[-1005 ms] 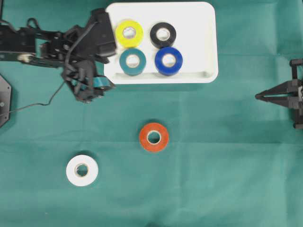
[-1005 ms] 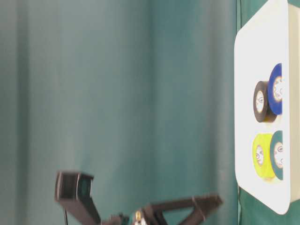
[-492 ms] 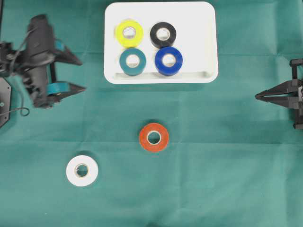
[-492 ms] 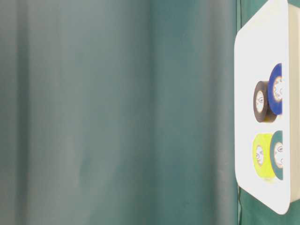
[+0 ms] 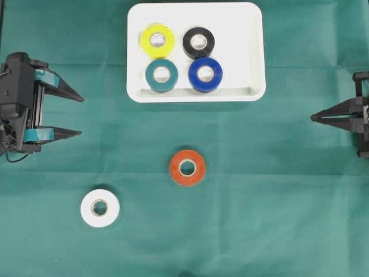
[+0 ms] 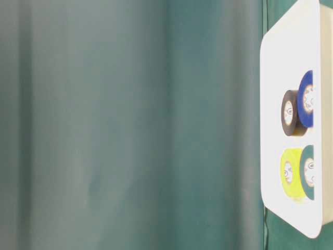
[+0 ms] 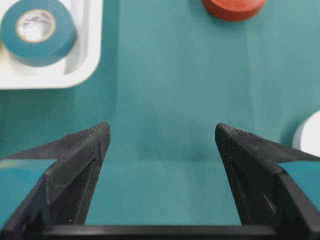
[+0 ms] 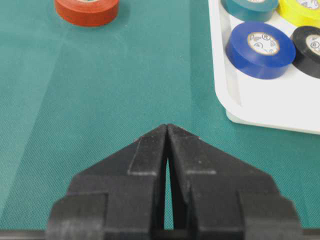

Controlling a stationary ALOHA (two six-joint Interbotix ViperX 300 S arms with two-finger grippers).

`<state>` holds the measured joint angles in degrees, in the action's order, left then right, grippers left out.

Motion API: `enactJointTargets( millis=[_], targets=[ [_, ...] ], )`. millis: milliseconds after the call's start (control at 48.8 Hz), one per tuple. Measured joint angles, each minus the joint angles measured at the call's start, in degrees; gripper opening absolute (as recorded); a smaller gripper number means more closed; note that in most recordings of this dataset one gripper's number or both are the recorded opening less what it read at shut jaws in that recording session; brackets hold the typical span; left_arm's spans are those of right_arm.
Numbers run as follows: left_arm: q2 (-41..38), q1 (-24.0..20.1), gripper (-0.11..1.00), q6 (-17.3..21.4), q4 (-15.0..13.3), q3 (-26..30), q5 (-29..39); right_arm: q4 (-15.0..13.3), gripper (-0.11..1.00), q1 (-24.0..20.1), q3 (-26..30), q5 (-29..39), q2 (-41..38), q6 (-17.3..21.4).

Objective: Put the tape into the white case with the left arm.
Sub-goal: 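Withdraw the open left gripper to the left side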

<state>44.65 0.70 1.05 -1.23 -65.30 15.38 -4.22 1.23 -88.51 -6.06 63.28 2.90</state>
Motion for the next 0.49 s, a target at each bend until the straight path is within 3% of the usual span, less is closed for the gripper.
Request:
enactJointTargets(
  millis=[492],
  targets=[
    [0.09, 1.23, 0.87, 0.18, 0.0, -0.26, 0.0, -0.09, -0.09, 0.0, 0.0, 0.0, 0.0, -0.09]
  ],
)
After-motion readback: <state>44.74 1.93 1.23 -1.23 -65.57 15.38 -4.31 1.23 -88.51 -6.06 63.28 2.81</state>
